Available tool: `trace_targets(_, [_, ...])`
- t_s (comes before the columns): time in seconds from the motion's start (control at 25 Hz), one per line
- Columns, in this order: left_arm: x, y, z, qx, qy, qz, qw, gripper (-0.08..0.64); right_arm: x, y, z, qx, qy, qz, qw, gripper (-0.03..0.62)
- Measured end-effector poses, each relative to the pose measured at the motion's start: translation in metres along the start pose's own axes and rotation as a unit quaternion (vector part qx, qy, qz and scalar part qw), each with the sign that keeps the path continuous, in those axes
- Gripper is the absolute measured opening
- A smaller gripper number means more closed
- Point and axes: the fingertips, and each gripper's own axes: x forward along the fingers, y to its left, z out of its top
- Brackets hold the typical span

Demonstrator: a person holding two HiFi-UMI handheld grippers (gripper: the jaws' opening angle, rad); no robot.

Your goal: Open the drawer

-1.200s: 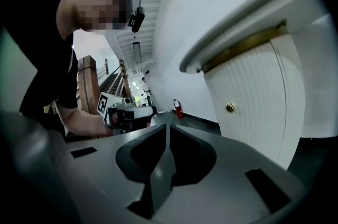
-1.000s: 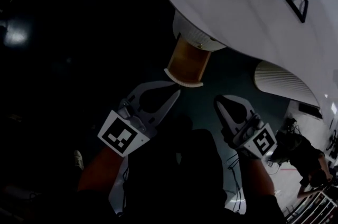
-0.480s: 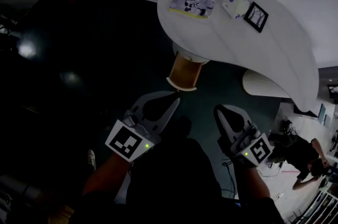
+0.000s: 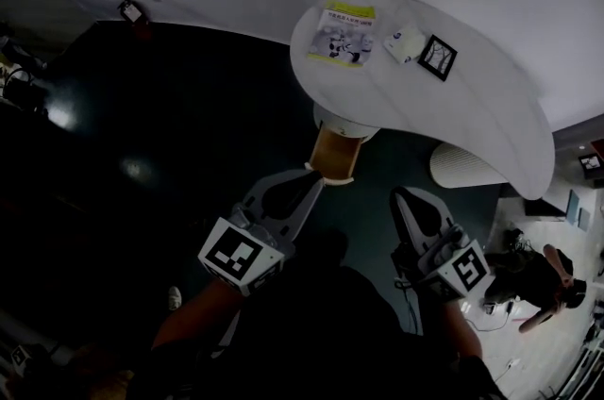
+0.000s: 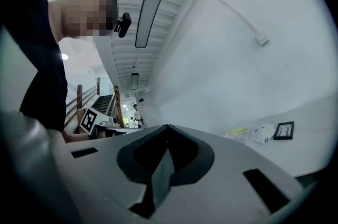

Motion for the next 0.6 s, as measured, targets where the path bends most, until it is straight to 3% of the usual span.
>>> trace_targets(0.28, [-0.011,-0.004,0.029,0.017,-0.014,0.014,0.9997,0.02,-0.007,0.008,0.029,-0.005,-0.021,-0.012,1.0,0.015])
trace_targets(0.6, [-0.006,-0.001,0.033,0.012,-0.016,0.012,0.9997,0.02,0.004,0.005,0.025,-0.012,0.004,-0.011,1.0,0.015])
